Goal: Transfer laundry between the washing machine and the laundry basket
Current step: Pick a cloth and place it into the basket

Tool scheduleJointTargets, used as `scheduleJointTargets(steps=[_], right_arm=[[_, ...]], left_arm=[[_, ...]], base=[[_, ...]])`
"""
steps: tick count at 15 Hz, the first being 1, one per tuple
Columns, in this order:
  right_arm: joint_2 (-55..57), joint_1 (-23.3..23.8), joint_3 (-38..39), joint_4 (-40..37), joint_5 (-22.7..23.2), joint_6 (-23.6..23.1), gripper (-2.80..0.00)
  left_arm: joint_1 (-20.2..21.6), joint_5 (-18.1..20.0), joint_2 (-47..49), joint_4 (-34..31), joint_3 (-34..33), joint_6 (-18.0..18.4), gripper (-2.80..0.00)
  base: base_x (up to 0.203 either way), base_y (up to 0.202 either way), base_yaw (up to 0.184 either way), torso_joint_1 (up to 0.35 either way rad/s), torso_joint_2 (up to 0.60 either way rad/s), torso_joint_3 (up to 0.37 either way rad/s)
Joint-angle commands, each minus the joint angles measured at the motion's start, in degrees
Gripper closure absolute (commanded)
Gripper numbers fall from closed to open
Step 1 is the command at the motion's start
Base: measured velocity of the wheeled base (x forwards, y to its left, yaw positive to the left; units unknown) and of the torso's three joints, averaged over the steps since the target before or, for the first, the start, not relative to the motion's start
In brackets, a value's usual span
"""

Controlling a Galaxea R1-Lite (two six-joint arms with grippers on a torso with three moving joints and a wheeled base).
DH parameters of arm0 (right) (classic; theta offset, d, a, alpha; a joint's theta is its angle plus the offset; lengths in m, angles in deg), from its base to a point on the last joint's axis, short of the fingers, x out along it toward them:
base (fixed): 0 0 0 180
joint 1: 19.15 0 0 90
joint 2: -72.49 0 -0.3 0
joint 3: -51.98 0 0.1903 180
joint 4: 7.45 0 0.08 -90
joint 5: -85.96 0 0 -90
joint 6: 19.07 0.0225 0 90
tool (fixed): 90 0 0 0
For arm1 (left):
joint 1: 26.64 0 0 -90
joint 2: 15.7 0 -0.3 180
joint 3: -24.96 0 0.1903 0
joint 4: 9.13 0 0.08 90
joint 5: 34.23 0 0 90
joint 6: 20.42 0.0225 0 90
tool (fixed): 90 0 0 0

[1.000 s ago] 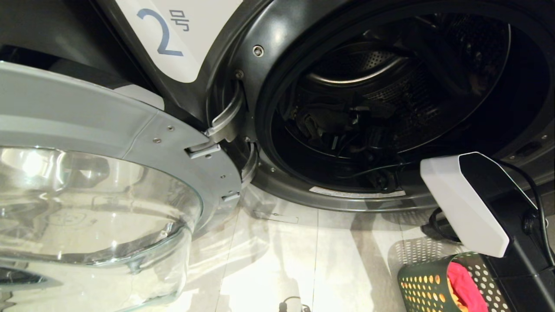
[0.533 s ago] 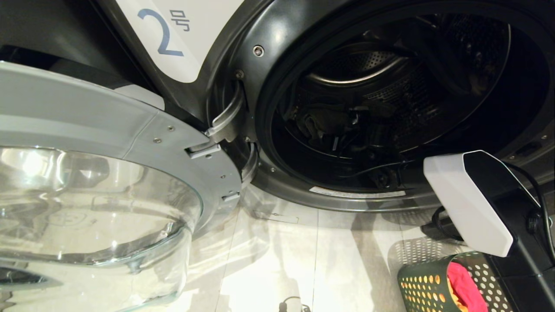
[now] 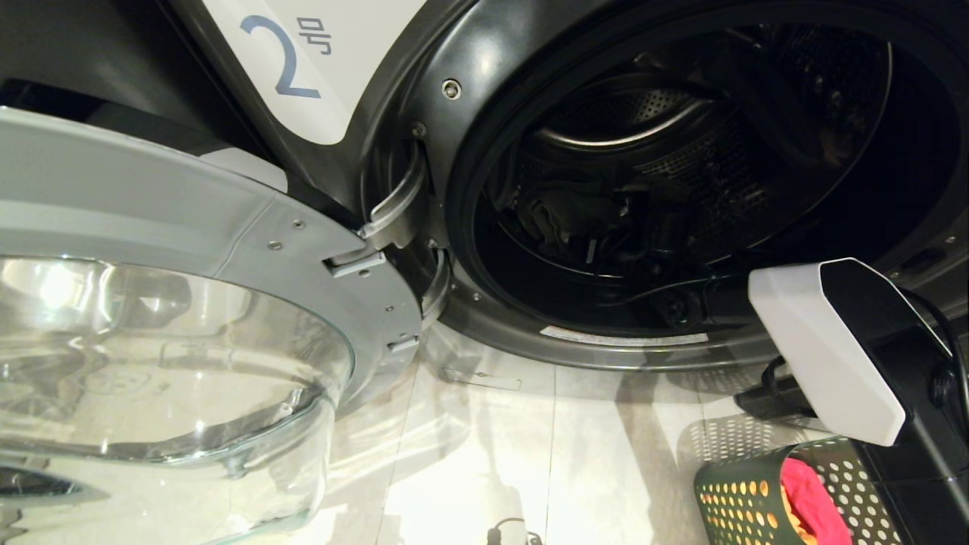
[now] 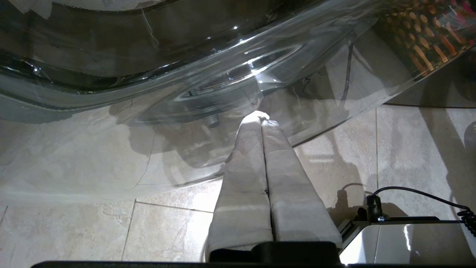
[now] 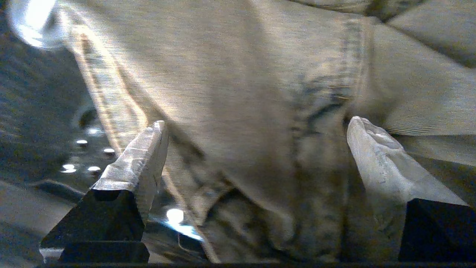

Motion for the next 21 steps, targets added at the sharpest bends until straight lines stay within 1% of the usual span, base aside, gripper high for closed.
scheduleJointTargets(steps=[1, 6, 10, 13, 16, 19, 21], right_arm=[[-0.8, 1.17, -0.02, 0.13, -0.06, 0.03, -2.8], [-1.73, 2.85, -0.02, 0.13, -0.28, -0.04, -2.8], [-2.94, 2.93, 0.0, 0.02, -0.76, -0.04, -2.8], [-4.05, 2.93, -0.02, -2.07, -1.12, -0.13, -2.8], [-4.31, 2.85, -0.02, -2.42, -0.8, -0.29, -2.8], [-5.39, 2.17, 0.04, -2.21, 1.96, -0.31, -2.8], [-6.51, 0.69, 0.07, -2.42, 5.11, -0.31, -2.8]], left_arm=[[0.0, -0.01, 0.02, 0.01, 0.0, 0.02, 0.0], [0.0, -0.01, 0.02, 0.01, 0.0, 0.02, 0.0], [0.0, -0.01, 0.02, 0.01, 0.0, 0.02, 0.0], [0.0, -0.01, 0.02, 0.01, 0.0, 0.02, 0.0], [0.01, -0.01, 0.02, 0.01, 0.0, 0.02, 0.0], [0.0, -0.01, 0.02, 0.01, 0.0, 0.02, 0.0], [0.0, -0.01, 0.02, 0.01, 0.0, 0.02, 0.0]], base=[[0.0, 0.0, 0.0, 0.0, 0.0, 0.0], [0.0, 0.0, 0.0, 0.0, 0.0, 0.0], [0.0, 0.0, 0.0, 0.0, 0.0, 0.0], [0.0, 0.0, 0.0, 0.0, 0.0, 0.0], [0.0, 0.0, 0.0, 0.0, 0.0, 0.0], [0.0, 0.0, 0.0, 0.0, 0.0, 0.0], [0.0, 0.0, 0.0, 0.0, 0.0, 0.0]])
